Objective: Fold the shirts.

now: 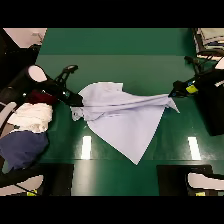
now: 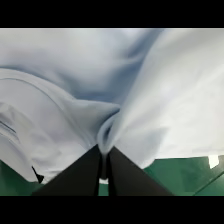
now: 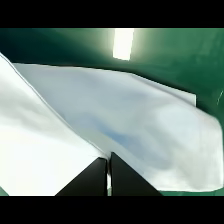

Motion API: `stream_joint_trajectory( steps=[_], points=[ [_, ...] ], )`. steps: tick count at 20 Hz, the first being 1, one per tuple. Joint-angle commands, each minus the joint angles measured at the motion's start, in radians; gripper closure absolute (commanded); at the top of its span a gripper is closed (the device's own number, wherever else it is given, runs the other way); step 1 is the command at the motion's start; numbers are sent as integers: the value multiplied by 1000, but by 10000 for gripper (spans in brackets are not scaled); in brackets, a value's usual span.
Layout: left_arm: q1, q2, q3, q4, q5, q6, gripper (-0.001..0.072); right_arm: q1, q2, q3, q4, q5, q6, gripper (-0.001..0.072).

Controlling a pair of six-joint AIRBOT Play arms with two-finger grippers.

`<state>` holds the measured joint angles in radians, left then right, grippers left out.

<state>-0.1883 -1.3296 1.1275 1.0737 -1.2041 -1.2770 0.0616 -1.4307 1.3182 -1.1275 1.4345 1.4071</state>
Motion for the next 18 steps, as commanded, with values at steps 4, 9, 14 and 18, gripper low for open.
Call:
stream_joint_trajectory(
  steps=[4, 9, 14, 18],
  points=[
    [0, -42, 93, 10, -123, 3, 161, 1, 0, -53, 2, -39, -3, 700],
    [0, -2, 369, 134, -57, -2, 161, 1, 50, -53, 2, -49, -3, 700],
    [0, -111, 382, 152, 89, -31, 160, 1, 90, -53, 2, -47, -3, 700],
    [32, -304, 431, 140, 123, -32, 160, 16, 92, -54, 2, -32, -2, 700]
  ],
)
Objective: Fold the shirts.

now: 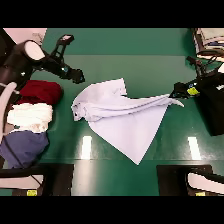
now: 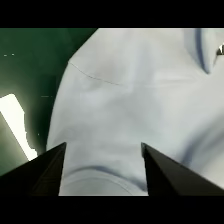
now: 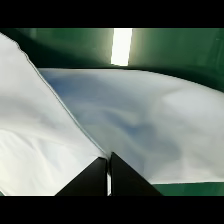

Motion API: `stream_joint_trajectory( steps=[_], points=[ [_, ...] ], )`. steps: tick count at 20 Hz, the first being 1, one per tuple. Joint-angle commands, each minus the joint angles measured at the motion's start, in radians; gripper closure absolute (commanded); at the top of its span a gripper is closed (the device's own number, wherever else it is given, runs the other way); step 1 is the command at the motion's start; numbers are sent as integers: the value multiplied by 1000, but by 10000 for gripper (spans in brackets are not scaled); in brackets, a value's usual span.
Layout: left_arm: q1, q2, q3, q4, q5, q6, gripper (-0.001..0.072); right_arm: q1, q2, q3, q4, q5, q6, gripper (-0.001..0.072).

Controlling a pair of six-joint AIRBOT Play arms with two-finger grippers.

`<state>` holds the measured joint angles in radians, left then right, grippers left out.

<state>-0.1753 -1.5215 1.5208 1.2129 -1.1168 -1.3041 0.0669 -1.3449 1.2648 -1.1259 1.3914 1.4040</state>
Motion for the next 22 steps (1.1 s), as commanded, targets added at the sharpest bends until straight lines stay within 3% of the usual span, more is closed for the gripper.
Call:
stream_joint_trajectory(
  steps=[1, 8, 14, 15, 16, 17, 19, 20, 21, 22],
  points=[
    [36, -153, 62, -18, 30, -4, 160, 21, 6, 0, 0, 11, 1, 699],
    [74, -306, 86, -120, -8, 81, 161, 116, 6, 0, -1, -29, 1, 699],
    [73, -334, 82, -149, -2, 81, 163, 122, 6, 0, 0, -29, 2, 700],
    [73, -334, 82, -150, -3, 81, 223, 122, 6, 0, 0, -28, 2, 700],
    [73, -333, 82, -153, -4, 81, 372, 122, 6, 0, 0, -29, 2, 699],
    [73, -334, 82, -153, -9, 81, 419, 122, 6, 0, 0, -31, 2, 699],
    [73, -334, 82, -152, -13, 81, 421, 122, 6, 0, 0, -31, 2, 700],
    [73, -334, 82, -150, -18, 81, 492, 122, 6, 0, 0, -31, 2, 700],
    [73, -333, 82, -148, -21, 82, 681, 122, 6, 0, 0, -31, 2, 700],
    [73, -334, 82, -148, -21, 82, 677, 122, 6, 0, 0, -31, 2, 700]
  ],
)
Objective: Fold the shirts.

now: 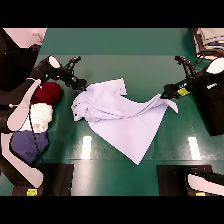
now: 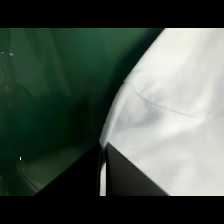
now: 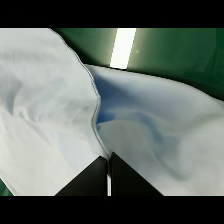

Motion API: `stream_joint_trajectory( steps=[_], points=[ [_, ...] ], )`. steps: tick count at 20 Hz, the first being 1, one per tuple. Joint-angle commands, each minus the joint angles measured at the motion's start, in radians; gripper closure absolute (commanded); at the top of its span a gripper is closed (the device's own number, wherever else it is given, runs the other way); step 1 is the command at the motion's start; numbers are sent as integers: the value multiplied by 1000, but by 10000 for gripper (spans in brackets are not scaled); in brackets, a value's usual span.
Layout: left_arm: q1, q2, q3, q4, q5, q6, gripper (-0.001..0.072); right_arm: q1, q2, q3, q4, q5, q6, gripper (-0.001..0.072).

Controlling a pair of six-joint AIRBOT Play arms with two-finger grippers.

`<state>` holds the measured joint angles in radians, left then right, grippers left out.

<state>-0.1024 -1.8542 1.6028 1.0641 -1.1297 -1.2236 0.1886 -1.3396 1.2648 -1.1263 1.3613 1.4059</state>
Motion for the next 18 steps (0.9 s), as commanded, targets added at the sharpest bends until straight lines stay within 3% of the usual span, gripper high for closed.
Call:
stream_joint_trajectory(
  steps=[1, 7, 13, 18],
  points=[
    [0, -1, 0, 6, -8, 1, 677, 0, 1, 0, 0, 1, 0, 700],
    [18, 95, 54, 31, -22, -61, 679, -18, 30, 80, -2, 8, 0, 700],
    [82, 500, 301, 59, -26, -51, 678, -154, 172, 477, -2, -1, 0, 699],
    [82, 828, 415, 66, 103, -51, 678, -278, 306, 710, -1, -37, 0, 699]
  ],
)
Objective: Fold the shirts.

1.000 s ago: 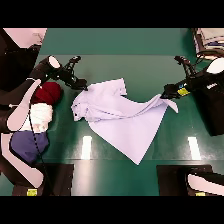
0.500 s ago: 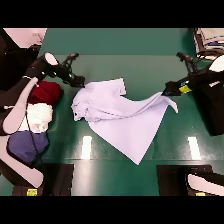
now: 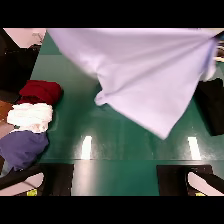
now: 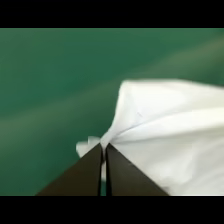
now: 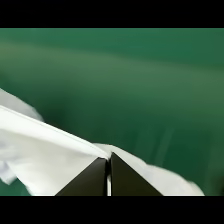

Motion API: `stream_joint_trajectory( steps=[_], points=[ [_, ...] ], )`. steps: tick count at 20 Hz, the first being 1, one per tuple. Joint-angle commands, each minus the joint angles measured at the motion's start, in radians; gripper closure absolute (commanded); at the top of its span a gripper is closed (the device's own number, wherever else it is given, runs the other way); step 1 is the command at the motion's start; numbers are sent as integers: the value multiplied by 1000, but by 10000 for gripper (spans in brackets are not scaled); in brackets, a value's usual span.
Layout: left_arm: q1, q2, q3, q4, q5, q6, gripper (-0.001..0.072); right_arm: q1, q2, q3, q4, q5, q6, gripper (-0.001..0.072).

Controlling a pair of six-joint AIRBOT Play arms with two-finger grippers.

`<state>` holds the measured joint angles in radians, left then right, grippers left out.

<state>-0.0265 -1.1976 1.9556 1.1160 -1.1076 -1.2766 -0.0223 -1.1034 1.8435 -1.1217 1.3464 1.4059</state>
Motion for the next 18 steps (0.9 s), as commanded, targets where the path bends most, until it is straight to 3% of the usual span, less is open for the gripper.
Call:
stream_joint_trajectory(
  steps=[1, 5, 10, 15, 18],
  points=[
    [6, 225, 68, 13, 105, 2, 678, -91, 89, 174, -5, -21, 0, 700],
    [6, 376, 77, 1, 153, -10, 679, -180, 160, 262, -5, -25, -1, 700],
    [6, 394, 149, -25, 131, -35, 679, -242, 204, 261, -3, -27, -1, 700],
    [6, 319, 16, -10, -2, -35, 679, -125, 58, 253, 2, 113, -1, 700],
    [6, 184, -113, 6, -123, -33, 678, 11, -76, 118, -42, 159, -1, 701]
  ],
)
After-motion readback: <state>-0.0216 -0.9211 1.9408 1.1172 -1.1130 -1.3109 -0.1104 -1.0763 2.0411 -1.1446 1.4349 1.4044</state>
